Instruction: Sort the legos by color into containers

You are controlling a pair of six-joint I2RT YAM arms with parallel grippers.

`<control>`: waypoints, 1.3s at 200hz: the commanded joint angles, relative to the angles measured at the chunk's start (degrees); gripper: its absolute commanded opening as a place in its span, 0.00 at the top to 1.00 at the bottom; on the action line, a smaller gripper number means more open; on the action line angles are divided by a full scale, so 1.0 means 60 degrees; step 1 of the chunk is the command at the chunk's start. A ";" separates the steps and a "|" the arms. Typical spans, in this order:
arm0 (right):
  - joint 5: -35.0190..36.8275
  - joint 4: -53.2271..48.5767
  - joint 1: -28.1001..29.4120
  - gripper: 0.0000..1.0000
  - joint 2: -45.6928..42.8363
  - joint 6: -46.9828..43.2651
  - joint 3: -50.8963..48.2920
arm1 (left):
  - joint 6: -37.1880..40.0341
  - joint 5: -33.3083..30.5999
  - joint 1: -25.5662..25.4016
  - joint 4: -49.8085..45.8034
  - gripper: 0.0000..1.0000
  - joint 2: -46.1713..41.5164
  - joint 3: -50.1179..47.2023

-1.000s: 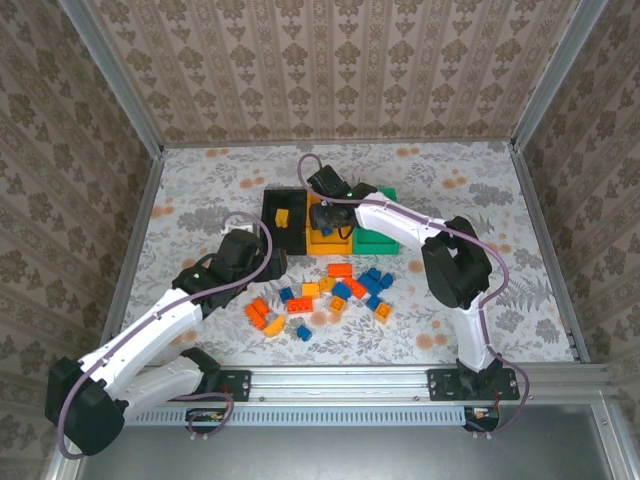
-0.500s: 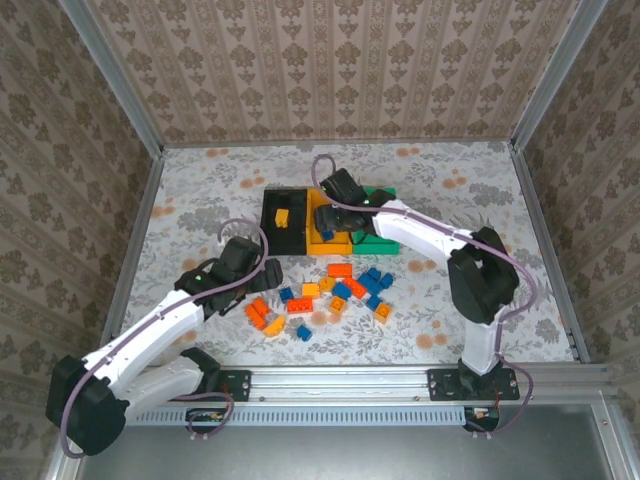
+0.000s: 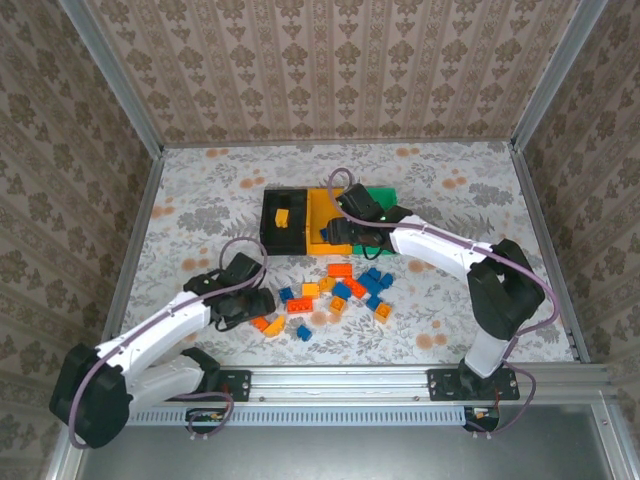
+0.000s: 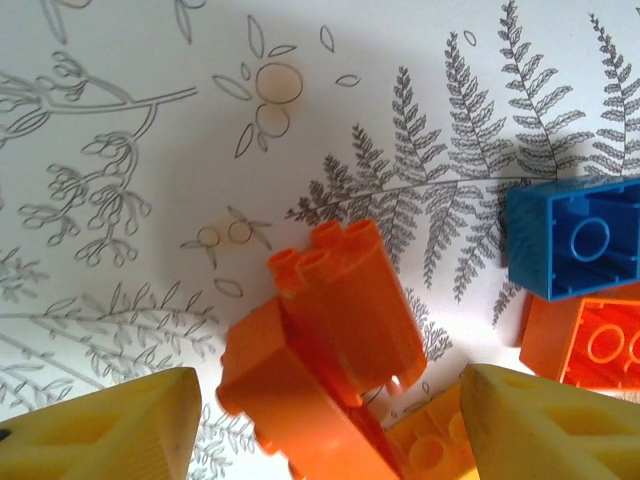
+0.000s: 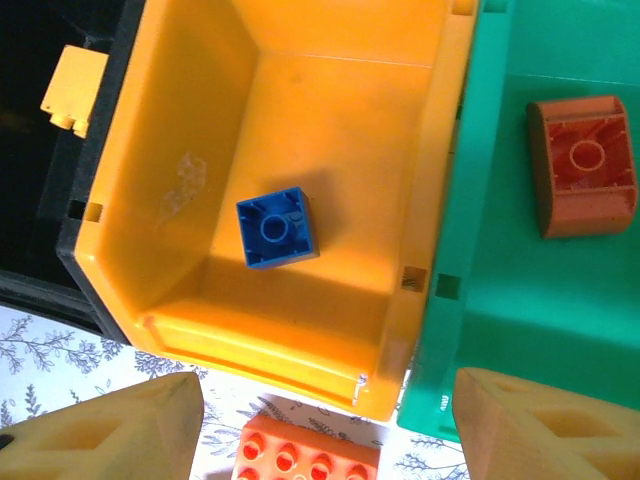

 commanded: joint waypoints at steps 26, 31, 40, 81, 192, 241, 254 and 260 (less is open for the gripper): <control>-0.0216 0.0482 -0.0127 0.32 -0.0414 0.0155 -0.0271 | -0.0862 0.0220 -0.0667 -0.0993 0.28 -0.0564 -0.0292; -0.0218 0.0491 -0.0134 0.32 -0.0417 0.0150 -0.0279 | -0.0898 0.0293 -0.0740 -0.0892 0.28 -0.0465 -0.0375; -0.0232 0.0533 -0.0161 0.32 -0.0434 0.0153 -0.0319 | -0.0916 0.0408 -0.0791 -0.0718 0.28 -0.0238 -0.0495; -0.0307 0.0640 -0.0293 0.32 -0.0622 0.0154 -0.0525 | -0.0462 0.0441 -0.0796 -0.0144 0.34 0.1069 -0.0231; -0.0401 0.0818 -0.0513 0.32 -0.0895 0.0112 -0.0836 | -0.0279 -0.0148 -0.0793 -0.0957 0.77 0.0507 -0.0055; -0.0467 0.0855 -0.0635 0.32 -0.1124 0.0275 -0.1006 | -0.0118 -0.0813 -0.1665 -0.2427 0.83 -0.0112 0.1534; -0.0420 0.0883 -0.0716 0.32 -0.1290 0.0352 -0.1164 | 0.0310 -0.0968 -0.1681 -0.2358 0.83 0.0059 0.2243; -0.0375 0.0898 -0.0766 0.32 -0.1391 0.0392 -0.1283 | 0.0540 -0.1042 -0.1693 -0.2179 0.83 0.0250 0.2542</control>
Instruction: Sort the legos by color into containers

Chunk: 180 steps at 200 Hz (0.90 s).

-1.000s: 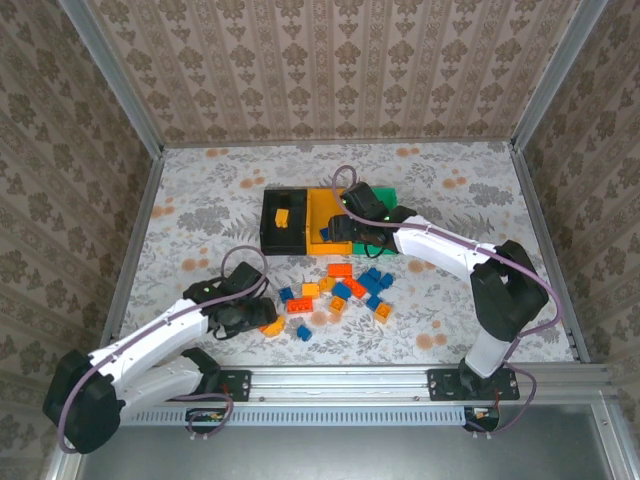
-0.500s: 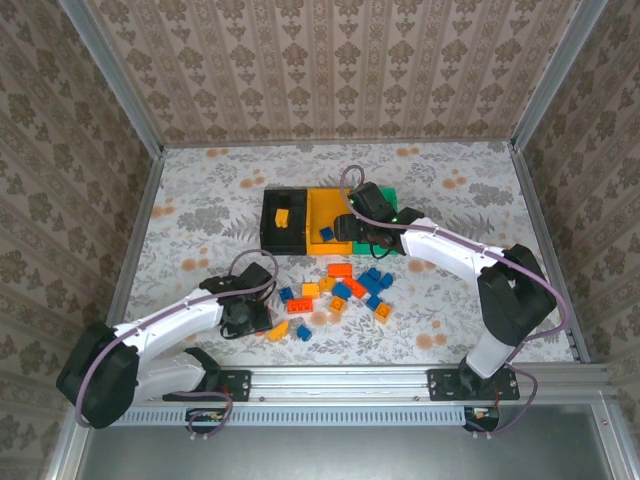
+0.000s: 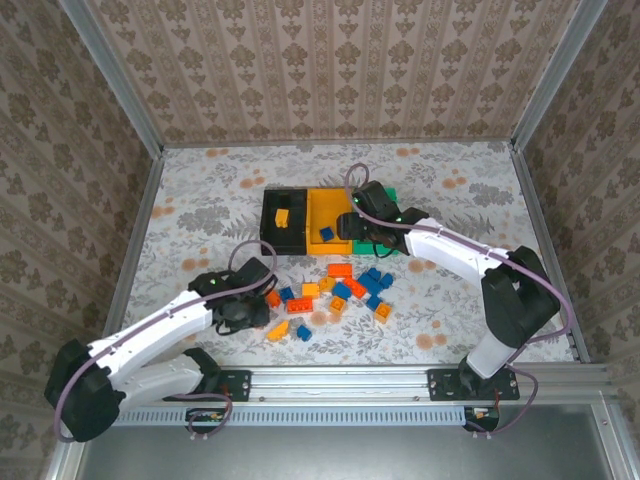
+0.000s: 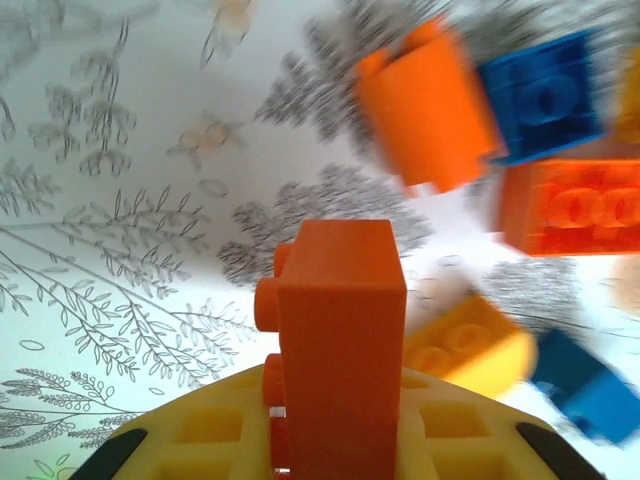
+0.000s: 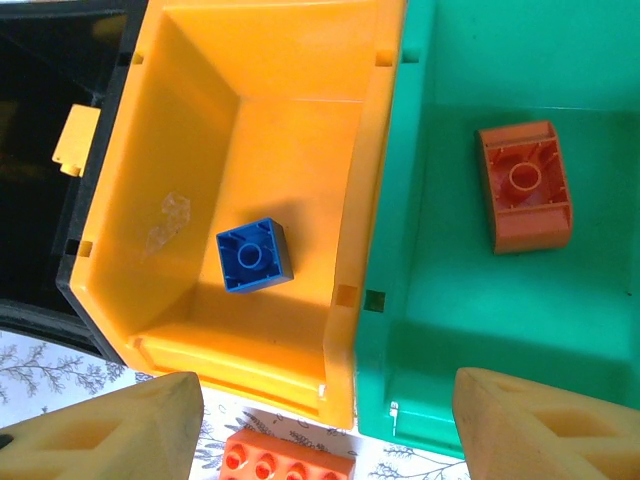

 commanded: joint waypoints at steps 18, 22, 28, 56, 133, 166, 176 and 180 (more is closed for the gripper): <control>0.0080 0.0166 -0.0386 0.32 -0.0891 0.0533 -0.0821 | 0.1532 -0.0787 -0.0139 0.0600 0.83 0.1101 0.2214; 0.0107 0.0165 -0.0452 0.32 -0.0986 0.0595 -0.0937 | 0.1695 -0.0796 -0.0155 0.0944 0.83 0.1342 0.2394; 0.0162 0.0158 -0.0536 0.32 -0.1149 0.0651 -0.1140 | 0.1969 -0.0760 -0.0172 0.1510 0.83 0.1714 0.2702; 0.0488 -0.0009 -0.0986 0.32 -0.2100 0.0818 -0.2069 | 0.3205 -0.0721 -0.0218 0.3714 0.83 0.3801 0.4399; 0.1062 -0.1001 -0.1937 0.31 -0.4428 0.0921 -0.3631 | 0.4886 0.0493 -0.0098 0.4873 0.83 0.9069 1.0004; 0.1140 -0.1191 -0.2171 0.31 -0.4964 0.0932 -0.3890 | 0.4988 0.0737 -0.0065 0.4305 0.80 1.0575 1.1634; 0.1142 -0.1223 -0.2213 0.31 -0.5043 0.0921 -0.3924 | 0.4952 0.0766 -0.0048 0.4182 0.78 1.0906 1.1922; 0.1150 -0.1225 -0.2225 0.31 -0.5072 0.0932 -0.3945 | 0.4933 0.0828 -0.0041 0.4151 0.78 1.1012 1.2038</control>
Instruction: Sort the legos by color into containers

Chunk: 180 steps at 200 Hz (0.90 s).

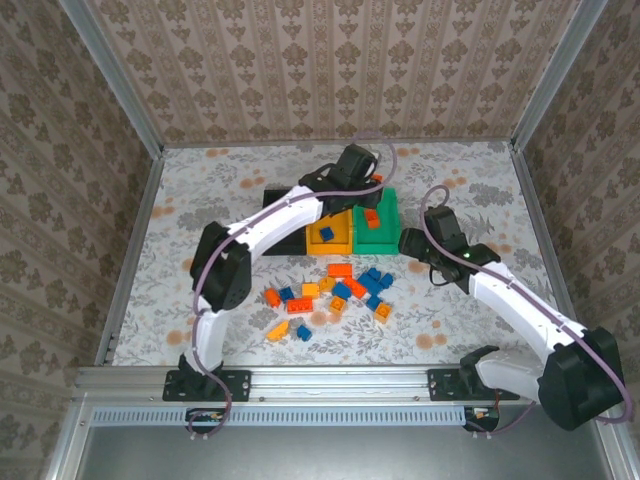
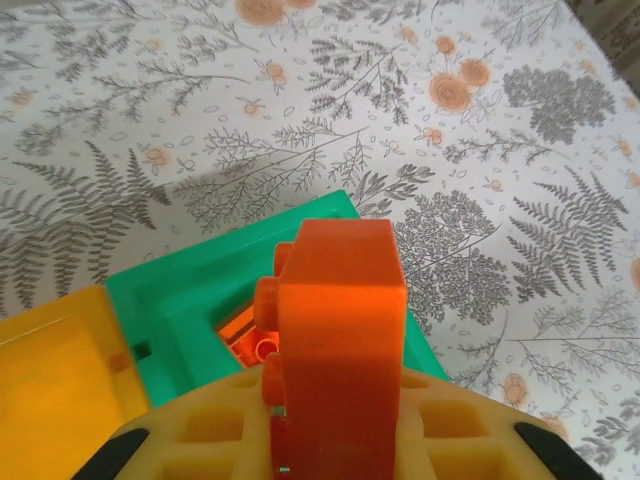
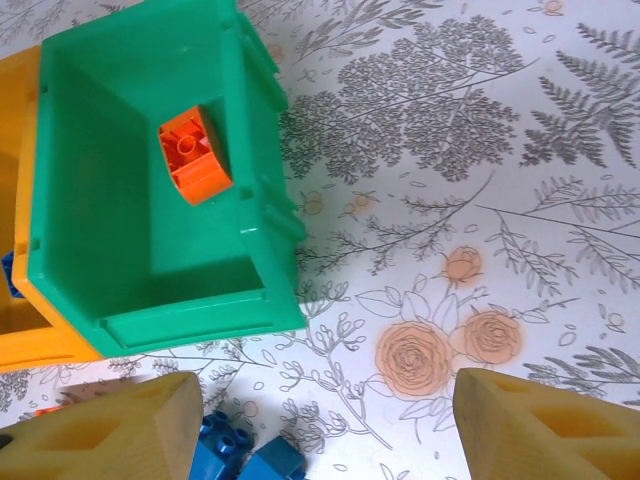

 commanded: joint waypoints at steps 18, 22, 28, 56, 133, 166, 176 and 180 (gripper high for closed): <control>0.0341 -0.0391 -0.0140 0.31 -0.0438 0.0198 -0.0219 | 0.0181 0.0604 0.0092 -0.0673 0.73 0.1006 0.1152; 0.0336 -0.0392 -0.0154 0.31 -0.0466 0.0204 -0.0230 | 0.0179 0.0641 0.0073 -0.0709 0.72 0.1105 0.1276; 0.0340 -0.0386 -0.0168 0.31 -0.0500 0.0218 -0.0235 | 0.0175 0.0691 0.0046 -0.0814 0.69 0.1233 0.1467; 0.0283 -0.0435 -0.0190 0.30 -0.0538 0.0211 -0.0151 | 0.0237 0.0722 -0.0076 -0.1238 0.56 0.1630 0.2330; -0.1013 -0.0506 -0.0185 0.27 -0.0354 -0.0263 -0.0044 | -0.0246 0.0830 -0.0070 0.0569 0.20 -0.1054 -0.0179; -0.2471 -0.0783 0.0168 0.26 0.0081 -0.0727 -0.0199 | -0.0473 0.0712 -0.0100 0.1710 0.00 -0.3483 -0.3204; -0.2696 -0.1026 0.0521 0.25 0.0231 -0.0855 -0.0247 | -0.0504 0.0595 -0.0128 0.1946 0.00 -0.4220 -0.4087; -0.2734 -0.1128 0.0679 0.25 0.0287 -0.0899 -0.0269 | -0.0516 0.0534 -0.0133 0.2010 0.00 -0.4509 -0.4499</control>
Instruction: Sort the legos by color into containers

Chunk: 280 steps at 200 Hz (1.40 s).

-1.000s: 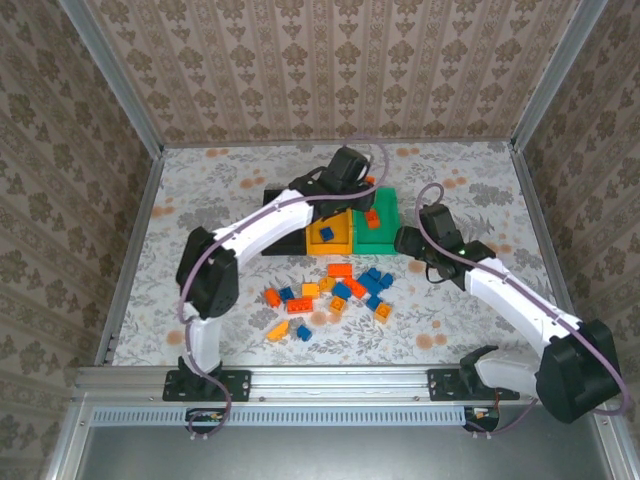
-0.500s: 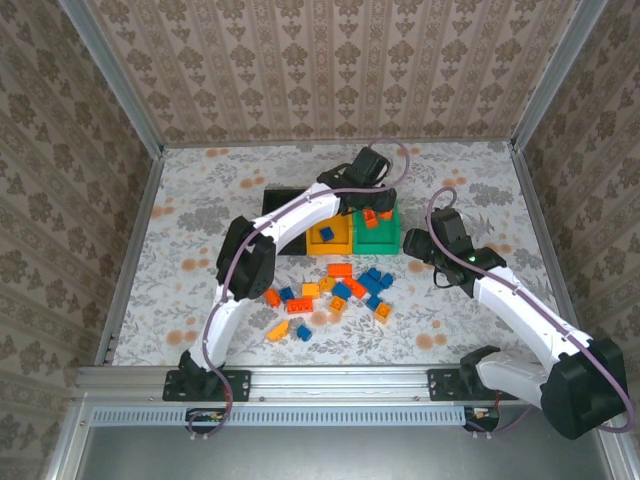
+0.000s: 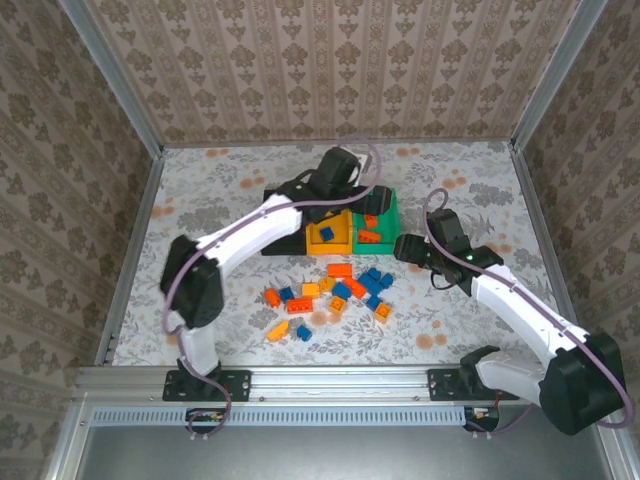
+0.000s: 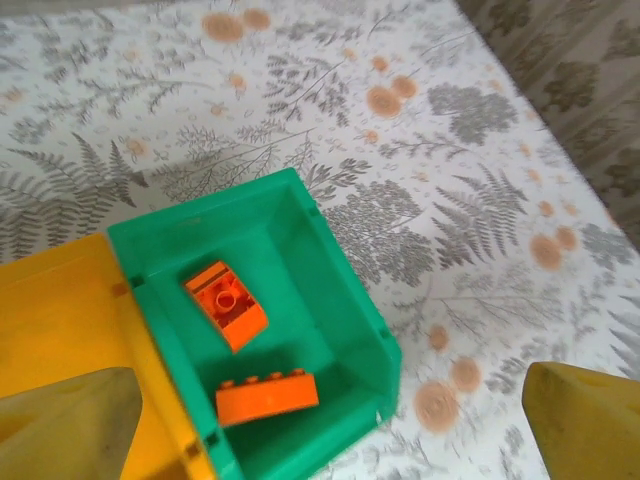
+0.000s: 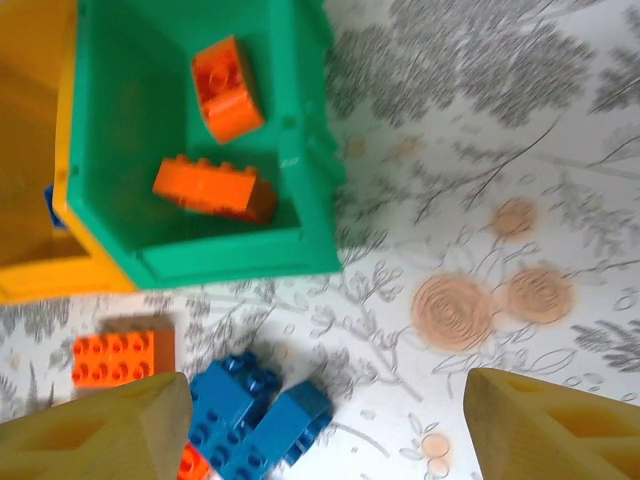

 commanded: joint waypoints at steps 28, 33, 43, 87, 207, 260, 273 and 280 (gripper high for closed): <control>-0.1069 -0.1341 0.1828 0.24 0.0625 -0.0486 -0.0366 | -0.0268 -0.0859 -0.0163 0.1104 0.00 -0.3293 -0.3778; -0.1045 -0.1366 0.1988 0.24 0.0695 -0.0403 -0.0411 | -0.0312 -0.1002 -0.0156 0.1089 0.00 -0.3615 -0.4158; -0.1077 -0.1367 0.2248 0.24 0.0830 -0.0219 -0.0512 | -0.0454 -0.1275 -0.0168 0.1067 0.00 -0.4180 -0.4934; -0.0520 -0.1492 0.3112 0.24 0.1552 0.0132 -0.0597 | -0.0910 -0.2020 -0.0180 0.0745 0.00 -0.5732 -0.6895; -0.0143 -0.0878 0.3650 0.36 0.2687 0.0184 -0.0539 | -0.1251 -0.2699 -0.0063 0.0360 0.00 -0.6594 -0.8105; -0.0083 -0.1049 0.3661 0.59 0.2527 0.0092 -0.0555 | -0.1189 -0.2764 -0.0008 0.0276 0.00 -0.6693 -0.8124; 0.0020 -0.1344 0.3657 0.61 0.2044 0.0035 -0.0449 | -0.1163 -0.2853 0.0004 0.0227 0.00 -0.6765 -0.8126; 0.0075 -0.1482 0.3657 0.62 0.1887 -0.0008 -0.0372 | -0.1148 -0.2919 0.0010 0.0197 0.00 -0.6819 -0.8125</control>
